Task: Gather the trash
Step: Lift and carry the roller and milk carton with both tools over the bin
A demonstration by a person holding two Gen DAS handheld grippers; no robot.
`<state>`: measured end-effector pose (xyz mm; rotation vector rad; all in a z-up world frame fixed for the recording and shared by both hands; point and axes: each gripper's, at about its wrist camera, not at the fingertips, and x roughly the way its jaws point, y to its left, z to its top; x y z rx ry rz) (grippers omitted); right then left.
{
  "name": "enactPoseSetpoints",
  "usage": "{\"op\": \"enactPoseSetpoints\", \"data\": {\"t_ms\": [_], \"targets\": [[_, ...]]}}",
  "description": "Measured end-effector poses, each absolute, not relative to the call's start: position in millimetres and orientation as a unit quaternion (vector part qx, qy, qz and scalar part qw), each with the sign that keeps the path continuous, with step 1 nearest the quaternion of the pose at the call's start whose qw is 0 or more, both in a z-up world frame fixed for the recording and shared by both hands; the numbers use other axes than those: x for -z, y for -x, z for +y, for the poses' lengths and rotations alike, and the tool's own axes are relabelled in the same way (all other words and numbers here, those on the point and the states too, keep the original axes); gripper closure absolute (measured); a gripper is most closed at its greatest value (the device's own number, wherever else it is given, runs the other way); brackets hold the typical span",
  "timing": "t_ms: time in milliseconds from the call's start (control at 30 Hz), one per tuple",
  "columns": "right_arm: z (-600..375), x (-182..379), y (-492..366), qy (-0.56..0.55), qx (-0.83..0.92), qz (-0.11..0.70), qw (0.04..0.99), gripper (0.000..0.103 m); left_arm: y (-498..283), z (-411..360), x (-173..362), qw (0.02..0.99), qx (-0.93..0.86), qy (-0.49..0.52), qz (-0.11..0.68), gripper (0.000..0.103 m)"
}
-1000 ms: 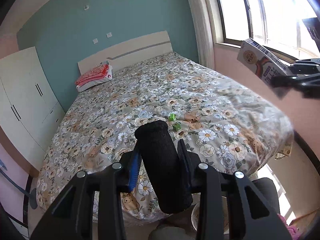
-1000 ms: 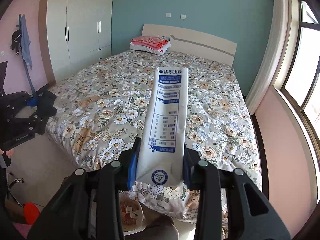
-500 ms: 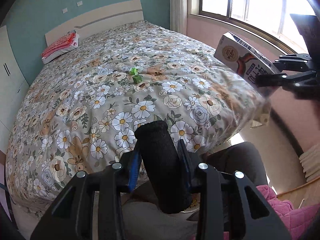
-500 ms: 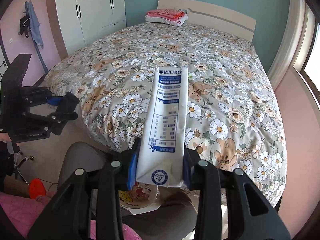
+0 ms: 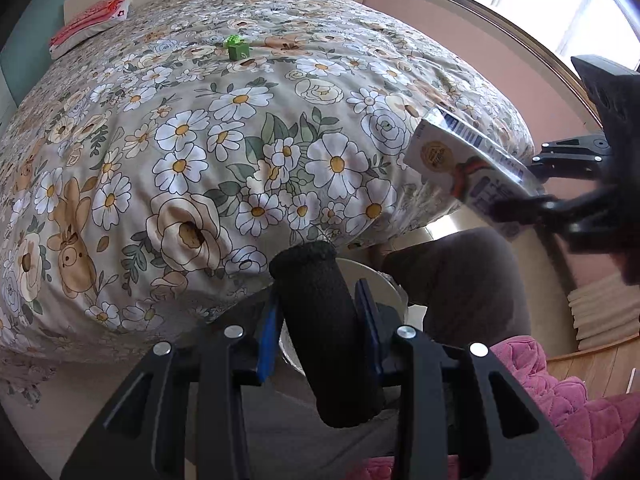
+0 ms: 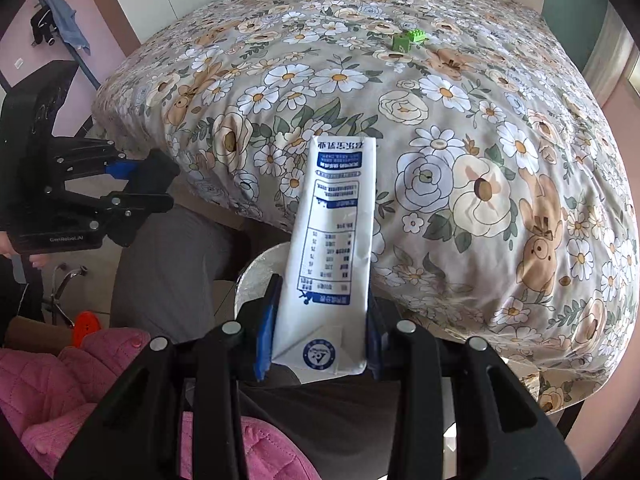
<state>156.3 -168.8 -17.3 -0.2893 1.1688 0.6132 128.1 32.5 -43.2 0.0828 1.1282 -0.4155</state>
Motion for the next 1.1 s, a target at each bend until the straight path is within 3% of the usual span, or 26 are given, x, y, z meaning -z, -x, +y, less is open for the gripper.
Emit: {"op": "enactPoseSetpoints", "data": {"t_ms": [1100], "targets": [[-127, 285, -170, 0.124, -0.266, 0.720, 0.629, 0.065, -163, 7, 288, 0.679, 0.186, 0.025, 0.710, 0.065]]}}
